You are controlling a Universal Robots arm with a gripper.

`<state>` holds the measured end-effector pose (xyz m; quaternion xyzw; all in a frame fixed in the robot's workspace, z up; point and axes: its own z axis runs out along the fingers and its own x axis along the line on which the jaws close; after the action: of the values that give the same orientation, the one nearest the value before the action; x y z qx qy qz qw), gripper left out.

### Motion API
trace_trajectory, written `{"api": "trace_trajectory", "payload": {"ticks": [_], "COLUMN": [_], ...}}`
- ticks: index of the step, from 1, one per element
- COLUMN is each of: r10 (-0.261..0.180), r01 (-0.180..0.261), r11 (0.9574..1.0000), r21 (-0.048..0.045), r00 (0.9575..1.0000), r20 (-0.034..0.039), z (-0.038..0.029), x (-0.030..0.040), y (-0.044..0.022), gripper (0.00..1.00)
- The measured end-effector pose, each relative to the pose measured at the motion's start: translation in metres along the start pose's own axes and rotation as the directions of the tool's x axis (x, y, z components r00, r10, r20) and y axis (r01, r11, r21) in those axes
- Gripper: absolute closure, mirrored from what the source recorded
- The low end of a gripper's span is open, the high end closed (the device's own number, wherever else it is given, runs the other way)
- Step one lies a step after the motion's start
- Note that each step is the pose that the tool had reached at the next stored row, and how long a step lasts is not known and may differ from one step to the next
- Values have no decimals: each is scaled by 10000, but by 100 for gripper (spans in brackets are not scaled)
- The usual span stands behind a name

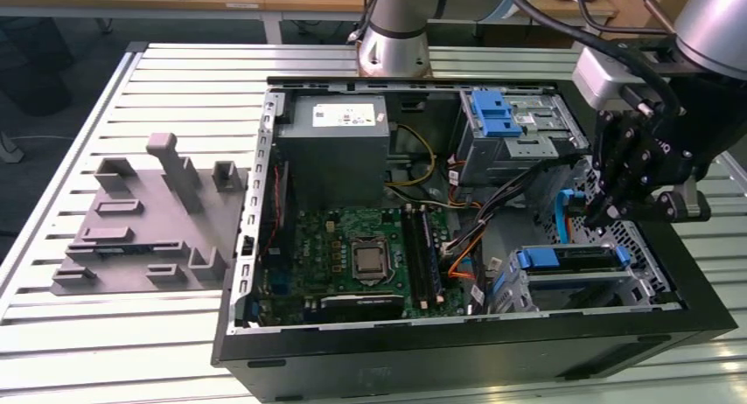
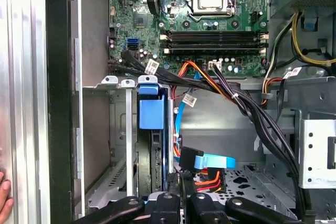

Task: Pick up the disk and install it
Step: 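Insert the first disk wire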

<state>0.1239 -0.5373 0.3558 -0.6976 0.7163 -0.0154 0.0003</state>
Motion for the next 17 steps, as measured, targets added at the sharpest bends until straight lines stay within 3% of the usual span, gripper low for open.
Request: {"api": "trace_trajectory", "payload": {"ticks": [6, 7, 17], "r10": [0, 0, 2], "r01": [0, 0, -2], "r11": [10000, 10000, 10000], "r21": [8, 9, 29], "r00": [10000, 10000, 10000], "r20": [1, 0, 32], "z": [2, 2, 21], "x": [0, 0, -2], "y": [0, 0, 1], "gripper": [81, 75, 75]}}
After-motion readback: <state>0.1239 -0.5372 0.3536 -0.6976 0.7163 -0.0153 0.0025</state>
